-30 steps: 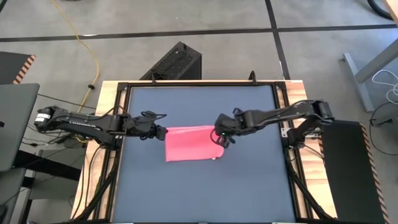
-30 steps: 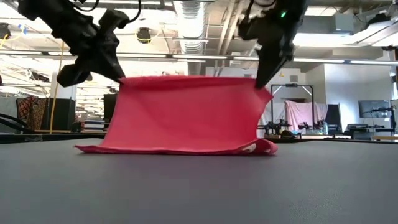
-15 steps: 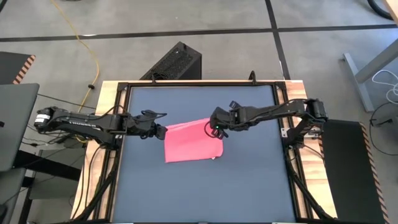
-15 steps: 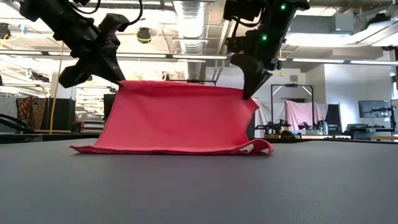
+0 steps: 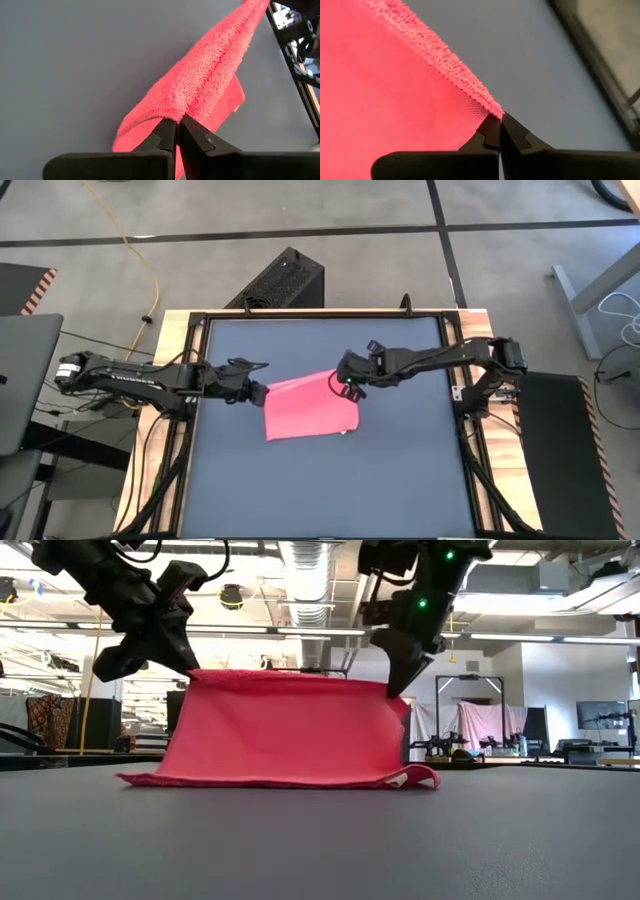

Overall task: Roll towel
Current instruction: Fold the pink towel

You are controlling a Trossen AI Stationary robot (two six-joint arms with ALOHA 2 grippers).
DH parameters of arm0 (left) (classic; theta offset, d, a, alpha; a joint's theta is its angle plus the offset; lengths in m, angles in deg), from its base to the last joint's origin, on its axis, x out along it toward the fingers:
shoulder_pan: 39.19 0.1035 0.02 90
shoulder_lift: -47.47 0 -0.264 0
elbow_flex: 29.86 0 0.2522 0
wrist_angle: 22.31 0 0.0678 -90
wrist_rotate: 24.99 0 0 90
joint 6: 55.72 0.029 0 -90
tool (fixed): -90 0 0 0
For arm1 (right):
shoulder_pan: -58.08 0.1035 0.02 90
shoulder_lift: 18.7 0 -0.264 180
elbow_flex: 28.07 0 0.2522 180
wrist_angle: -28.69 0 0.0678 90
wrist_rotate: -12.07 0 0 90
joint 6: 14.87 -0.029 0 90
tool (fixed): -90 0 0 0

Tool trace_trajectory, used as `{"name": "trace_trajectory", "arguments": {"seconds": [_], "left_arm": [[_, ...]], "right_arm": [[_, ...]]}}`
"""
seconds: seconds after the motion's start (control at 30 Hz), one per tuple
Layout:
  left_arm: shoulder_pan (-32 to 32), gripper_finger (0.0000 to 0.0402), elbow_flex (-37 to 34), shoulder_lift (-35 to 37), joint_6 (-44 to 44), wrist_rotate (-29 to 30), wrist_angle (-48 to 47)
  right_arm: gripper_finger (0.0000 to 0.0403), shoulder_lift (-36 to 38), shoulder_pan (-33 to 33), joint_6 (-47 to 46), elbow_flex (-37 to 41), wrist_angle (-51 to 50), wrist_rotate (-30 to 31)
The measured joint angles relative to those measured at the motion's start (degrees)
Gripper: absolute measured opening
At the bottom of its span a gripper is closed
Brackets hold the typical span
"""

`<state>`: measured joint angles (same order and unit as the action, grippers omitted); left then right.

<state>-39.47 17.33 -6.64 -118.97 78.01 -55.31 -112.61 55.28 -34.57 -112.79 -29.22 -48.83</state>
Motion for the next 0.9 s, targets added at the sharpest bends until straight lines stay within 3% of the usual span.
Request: {"name": "trace_trajectory", "arguments": {"seconds": [0.27,0.43,0.9], "left_arm": [[-0.02,0.0,0.0,0.0,-3.41,-4.5,-2.23],[-0.04,0.0,0.0,0.0,-3.41,-5.27,-3.22],[-0.02,0.0,0.0,0.0,-3.21,-5.08,-3.32]], "right_arm": [[0.0016,-0.11,2.98,-5.61,0.06,-1.31,-8.12],[0.0016,-0.17,2.98,-6.32,2.34,0.47,-9.21],[0.0017,-0.17,0.54,-1.1,7.92,17.26,8.25]]}}
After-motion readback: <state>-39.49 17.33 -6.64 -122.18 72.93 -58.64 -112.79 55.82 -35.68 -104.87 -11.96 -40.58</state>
